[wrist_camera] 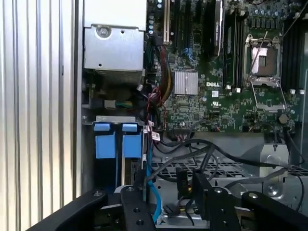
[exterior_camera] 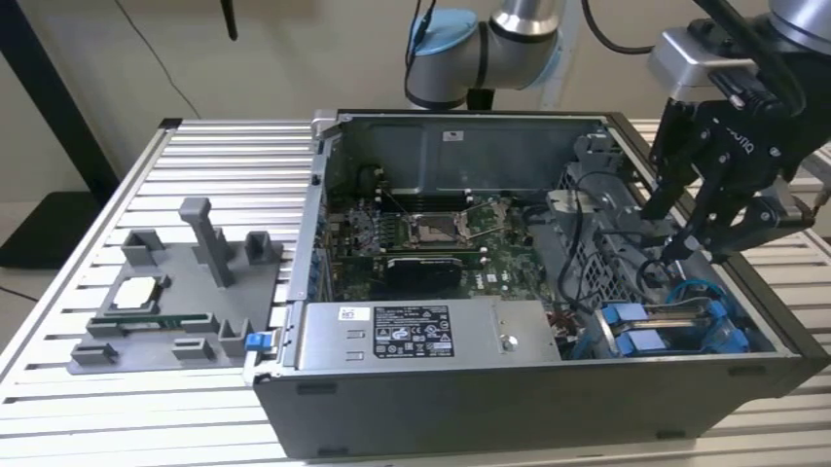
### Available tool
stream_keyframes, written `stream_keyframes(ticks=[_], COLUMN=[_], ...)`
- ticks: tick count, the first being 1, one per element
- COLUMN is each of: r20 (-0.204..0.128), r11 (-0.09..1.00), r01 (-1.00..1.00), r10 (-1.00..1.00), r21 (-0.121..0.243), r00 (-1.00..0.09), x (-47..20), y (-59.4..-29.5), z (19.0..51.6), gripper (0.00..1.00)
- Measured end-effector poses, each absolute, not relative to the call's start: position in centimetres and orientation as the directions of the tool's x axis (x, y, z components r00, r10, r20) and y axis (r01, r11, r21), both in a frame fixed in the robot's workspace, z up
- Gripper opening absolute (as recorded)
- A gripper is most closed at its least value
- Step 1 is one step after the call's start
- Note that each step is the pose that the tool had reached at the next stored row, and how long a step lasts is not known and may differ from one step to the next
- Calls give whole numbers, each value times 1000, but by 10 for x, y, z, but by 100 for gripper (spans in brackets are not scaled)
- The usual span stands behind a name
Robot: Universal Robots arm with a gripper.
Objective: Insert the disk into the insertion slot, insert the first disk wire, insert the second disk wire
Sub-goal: 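Insert the disk into the insertion slot, then insert the first disk wire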
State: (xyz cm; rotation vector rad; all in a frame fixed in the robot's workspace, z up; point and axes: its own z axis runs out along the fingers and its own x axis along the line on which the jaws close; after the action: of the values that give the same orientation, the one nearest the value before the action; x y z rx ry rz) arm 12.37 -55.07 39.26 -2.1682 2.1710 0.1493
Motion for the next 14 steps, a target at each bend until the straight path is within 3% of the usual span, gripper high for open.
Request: stream_keyframes(ticks=[8, 14], r20=[-118, -118], r11=[0, 0], r01=[-999, -999], r10=[-993, -993], r21=[-49, -55], r00=[6, 6], x=[123, 123], y=[-547, -547], z=[388, 387], gripper=[100, 100])
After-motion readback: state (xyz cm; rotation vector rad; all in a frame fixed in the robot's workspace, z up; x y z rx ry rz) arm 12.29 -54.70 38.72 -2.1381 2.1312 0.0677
